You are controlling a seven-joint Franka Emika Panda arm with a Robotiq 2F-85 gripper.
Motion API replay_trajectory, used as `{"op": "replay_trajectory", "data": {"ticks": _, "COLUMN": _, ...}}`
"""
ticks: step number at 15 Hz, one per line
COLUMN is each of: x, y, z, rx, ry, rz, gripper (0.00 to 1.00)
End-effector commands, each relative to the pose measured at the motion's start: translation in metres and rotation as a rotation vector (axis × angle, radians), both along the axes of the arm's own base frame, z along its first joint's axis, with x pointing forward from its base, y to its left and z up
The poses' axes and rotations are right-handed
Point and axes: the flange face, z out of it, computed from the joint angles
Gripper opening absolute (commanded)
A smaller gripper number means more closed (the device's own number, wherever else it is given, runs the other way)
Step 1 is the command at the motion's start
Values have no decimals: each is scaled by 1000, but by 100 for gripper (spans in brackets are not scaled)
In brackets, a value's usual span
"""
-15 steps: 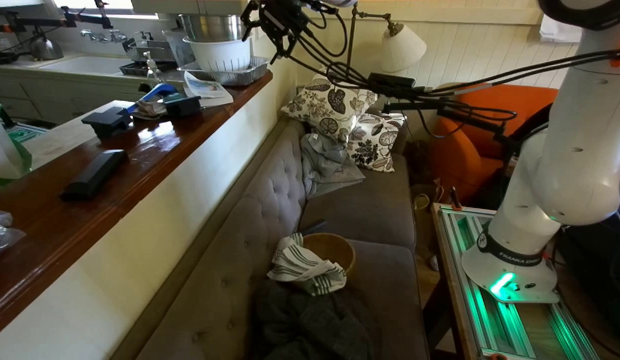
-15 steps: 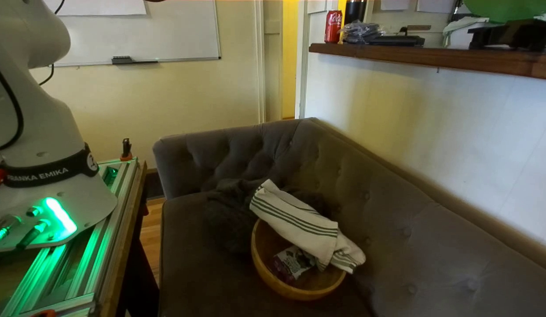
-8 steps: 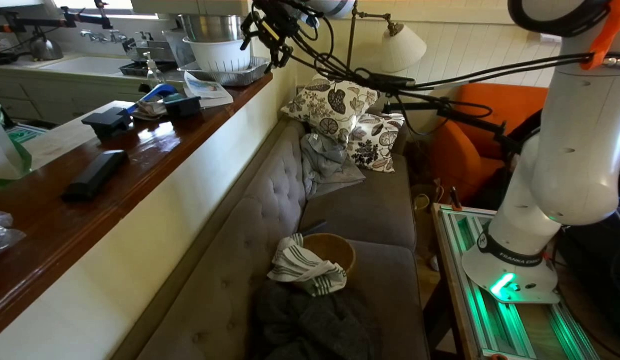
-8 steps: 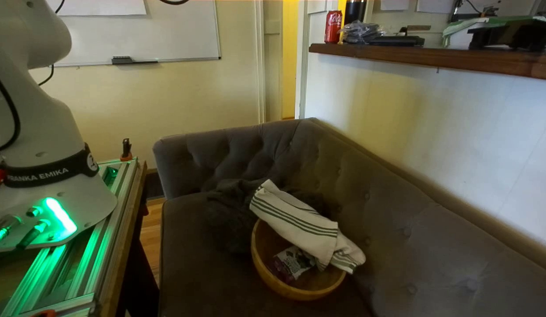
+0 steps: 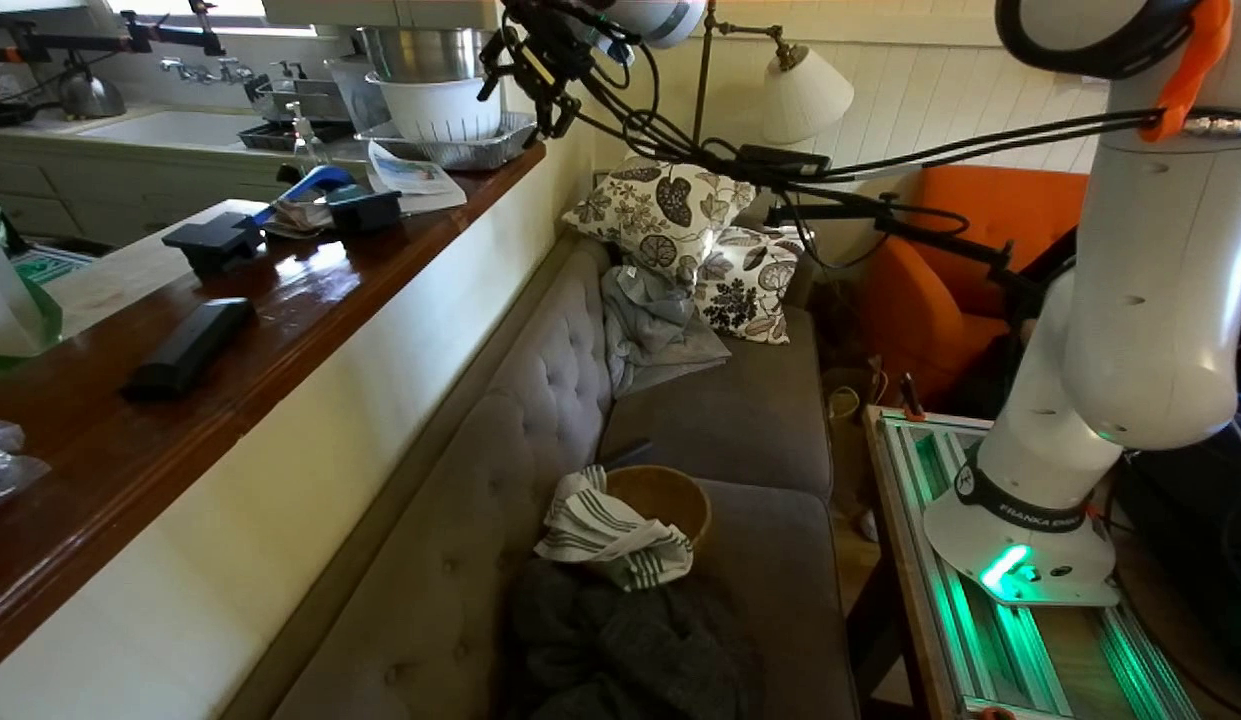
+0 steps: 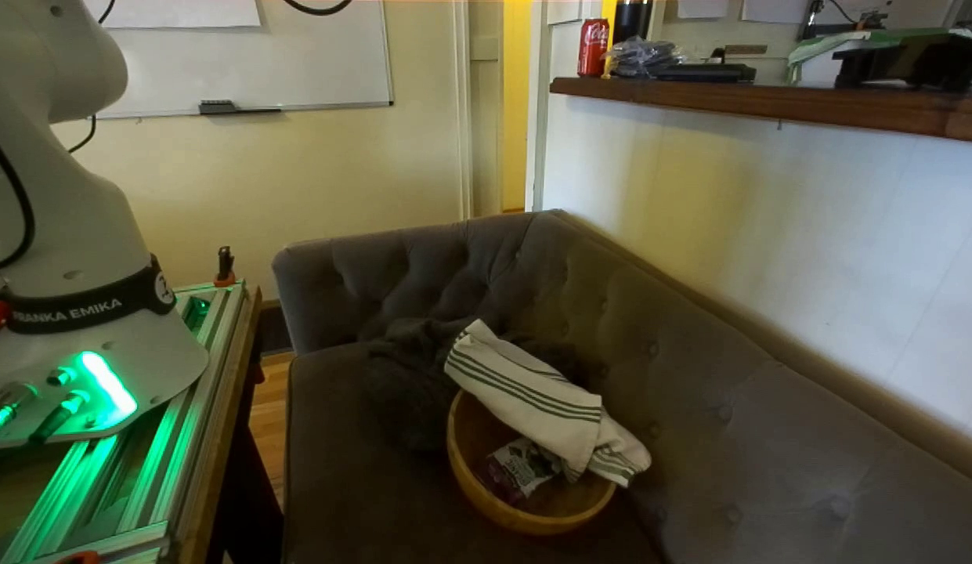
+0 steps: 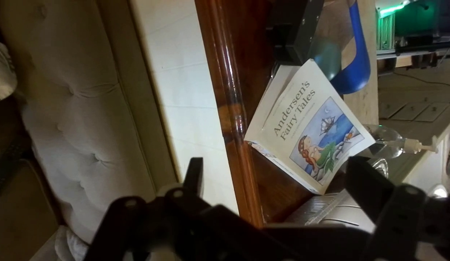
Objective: Put the book on the seat of the chair
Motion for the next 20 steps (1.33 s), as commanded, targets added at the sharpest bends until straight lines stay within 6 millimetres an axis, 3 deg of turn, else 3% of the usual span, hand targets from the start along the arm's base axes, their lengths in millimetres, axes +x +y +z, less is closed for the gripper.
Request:
{"op": "replay_trajectory", "data": {"ticks": 1, "x": 11, "y": -15, "z": -19, "rx": 34, "ry": -53, "rz": 36, "gripper": 100}}
{"op": "replay_trajectory", "data": {"ticks": 6, "x": 21, "y": -49, "z": -38, "rx": 8, "ry": -67, "rz": 115, "gripper": 100}}
{"op": "replay_trajectory", "data": {"ticks": 8, "x": 32, "y": -62, "z": -42, "rx": -39, "ry": -83, "rz": 6, "gripper": 100}}
{"op": "replay_trajectory", "data": {"ticks": 9, "x": 17, "y": -52, "z": -43, "rx": -17, "ry": -55, "rz": 67, "gripper": 100}}
{"op": "replay_trajectory", "data": {"ticks": 13, "x": 20, "y": -55, "z": -49, "rx": -24, "ry": -51, "rz": 63, "gripper": 100}}
{"op": "replay_trajectory", "data": {"ticks": 20, "x": 22, "y": -67, "z": -94, "rx": -34, "ry": -171, "rz": 116, "gripper": 100}}
